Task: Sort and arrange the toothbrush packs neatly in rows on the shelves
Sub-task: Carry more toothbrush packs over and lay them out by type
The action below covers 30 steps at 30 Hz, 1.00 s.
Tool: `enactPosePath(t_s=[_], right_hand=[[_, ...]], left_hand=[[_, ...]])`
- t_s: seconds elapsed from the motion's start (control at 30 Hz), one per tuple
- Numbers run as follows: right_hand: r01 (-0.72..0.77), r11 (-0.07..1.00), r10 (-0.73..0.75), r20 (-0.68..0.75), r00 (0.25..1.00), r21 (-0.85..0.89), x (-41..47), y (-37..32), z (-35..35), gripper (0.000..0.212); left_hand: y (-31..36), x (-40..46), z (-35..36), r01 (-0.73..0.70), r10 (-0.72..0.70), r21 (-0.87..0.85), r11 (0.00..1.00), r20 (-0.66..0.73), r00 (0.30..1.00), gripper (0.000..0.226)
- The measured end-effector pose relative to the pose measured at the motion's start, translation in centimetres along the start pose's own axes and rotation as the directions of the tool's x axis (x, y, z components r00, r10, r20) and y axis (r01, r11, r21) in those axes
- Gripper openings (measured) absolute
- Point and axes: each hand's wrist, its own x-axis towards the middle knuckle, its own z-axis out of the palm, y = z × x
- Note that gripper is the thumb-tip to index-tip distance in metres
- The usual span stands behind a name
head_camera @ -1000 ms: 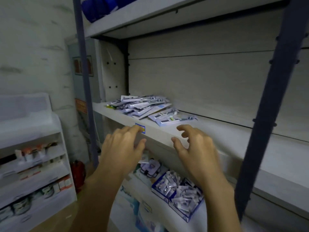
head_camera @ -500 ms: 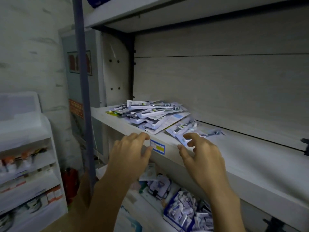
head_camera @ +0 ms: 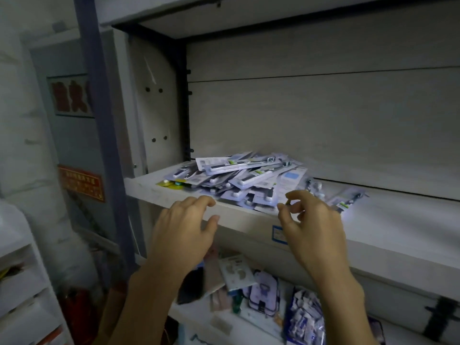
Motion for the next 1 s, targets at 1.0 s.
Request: enactPosePath(t_s=[1.0], right_hand=[[-0.353, 0.899, 0.381, 0.066, 0.922, -0.259, 11.1, -2.0, 9.2, 0.045]], left_hand=[[-5.0, 18.3, 7.7, -0.178, 0.184, -0.079, 0.981, 0.088, 0.979, 0.035]])
